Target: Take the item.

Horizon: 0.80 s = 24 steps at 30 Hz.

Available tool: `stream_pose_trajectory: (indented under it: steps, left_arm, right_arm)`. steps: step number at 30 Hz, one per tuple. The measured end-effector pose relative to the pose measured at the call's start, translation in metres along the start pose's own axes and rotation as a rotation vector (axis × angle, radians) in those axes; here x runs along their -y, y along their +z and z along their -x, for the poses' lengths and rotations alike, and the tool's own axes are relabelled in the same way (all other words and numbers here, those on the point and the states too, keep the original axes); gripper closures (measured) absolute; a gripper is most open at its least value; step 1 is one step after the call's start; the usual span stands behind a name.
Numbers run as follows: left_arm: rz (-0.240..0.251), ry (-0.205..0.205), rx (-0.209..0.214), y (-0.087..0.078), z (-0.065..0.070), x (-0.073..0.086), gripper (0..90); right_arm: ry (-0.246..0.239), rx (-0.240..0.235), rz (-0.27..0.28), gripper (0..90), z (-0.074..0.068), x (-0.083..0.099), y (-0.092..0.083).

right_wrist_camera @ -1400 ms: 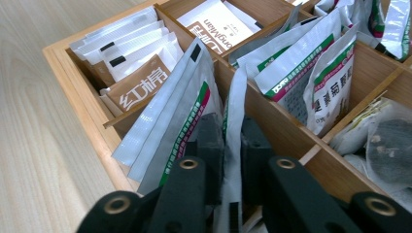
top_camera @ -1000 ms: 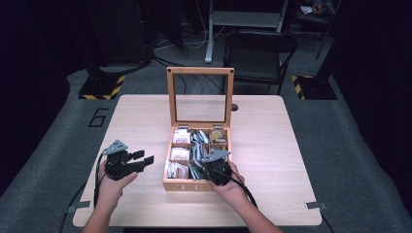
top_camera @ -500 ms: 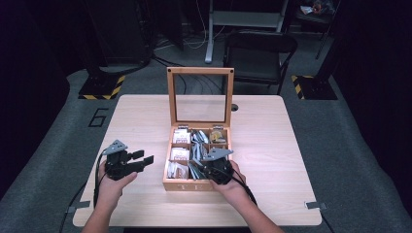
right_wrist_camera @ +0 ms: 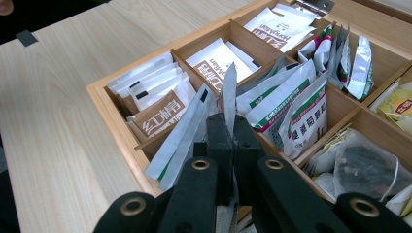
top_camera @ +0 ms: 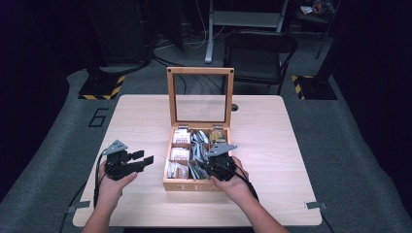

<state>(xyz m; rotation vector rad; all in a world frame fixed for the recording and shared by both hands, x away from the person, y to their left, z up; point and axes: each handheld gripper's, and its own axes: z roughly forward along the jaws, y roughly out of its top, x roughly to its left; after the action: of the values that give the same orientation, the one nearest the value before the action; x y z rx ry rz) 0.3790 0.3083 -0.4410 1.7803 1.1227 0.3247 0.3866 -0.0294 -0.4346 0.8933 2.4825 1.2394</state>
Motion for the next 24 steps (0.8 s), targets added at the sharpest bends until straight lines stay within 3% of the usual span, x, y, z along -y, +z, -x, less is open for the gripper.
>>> stream_pose_trajectory:
  steps: [12,24]
  left_arm:
    - [0.002,-0.004,-0.002,-0.001,-0.001,0.0,43.9]
    - [-0.001,-0.004,-0.003,-0.001,-0.001,0.001,43.9]
  right_arm:
    - [0.013,-0.029,0.014,89.5,0.009,-0.019,-0.017]
    - [0.014,-0.014,0.037,89.5,0.018,-0.033,-0.033]
